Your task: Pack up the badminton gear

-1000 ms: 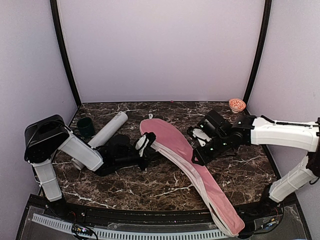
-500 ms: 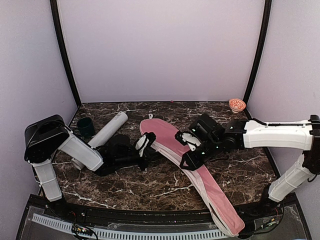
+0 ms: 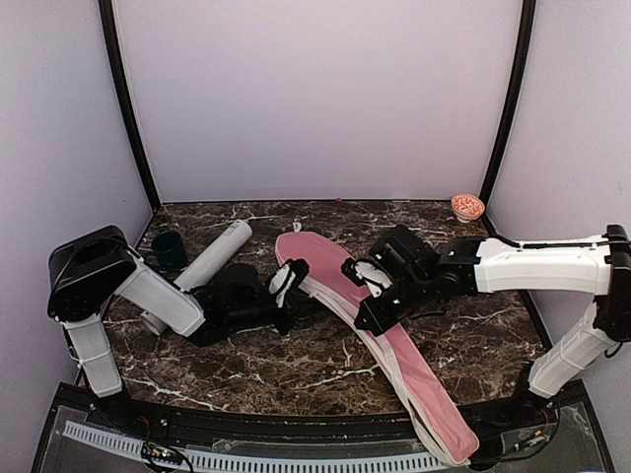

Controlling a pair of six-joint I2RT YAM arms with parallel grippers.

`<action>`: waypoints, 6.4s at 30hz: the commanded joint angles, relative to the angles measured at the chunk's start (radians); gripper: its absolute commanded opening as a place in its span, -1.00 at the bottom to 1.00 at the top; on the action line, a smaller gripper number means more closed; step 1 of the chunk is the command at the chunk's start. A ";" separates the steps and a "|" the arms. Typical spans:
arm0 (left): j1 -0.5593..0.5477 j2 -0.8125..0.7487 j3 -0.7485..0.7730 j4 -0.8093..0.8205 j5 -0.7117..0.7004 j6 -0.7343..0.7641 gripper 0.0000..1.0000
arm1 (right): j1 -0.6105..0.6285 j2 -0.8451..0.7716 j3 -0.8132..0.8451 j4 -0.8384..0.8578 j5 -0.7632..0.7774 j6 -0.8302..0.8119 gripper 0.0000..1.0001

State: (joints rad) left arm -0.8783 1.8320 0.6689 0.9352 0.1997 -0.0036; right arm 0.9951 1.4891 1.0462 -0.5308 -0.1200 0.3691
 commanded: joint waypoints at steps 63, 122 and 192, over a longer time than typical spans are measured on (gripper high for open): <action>-0.082 -0.145 0.156 -0.225 0.046 0.031 -1.00 | 0.260 -0.187 -0.122 -0.303 0.145 0.360 -0.42; -0.067 -0.124 0.132 -0.201 0.042 0.032 -1.00 | 0.358 -0.342 -0.175 -0.339 0.171 0.503 -0.92; -0.099 -0.139 0.162 -0.267 0.095 0.046 -1.00 | 0.133 -0.181 -0.129 -0.016 0.147 0.168 -0.86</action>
State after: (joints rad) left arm -0.9680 1.7332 0.8032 0.6353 0.2806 0.0299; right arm 1.1389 1.3125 0.9119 -0.5644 0.0216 0.5419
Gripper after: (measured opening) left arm 0.009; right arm 0.006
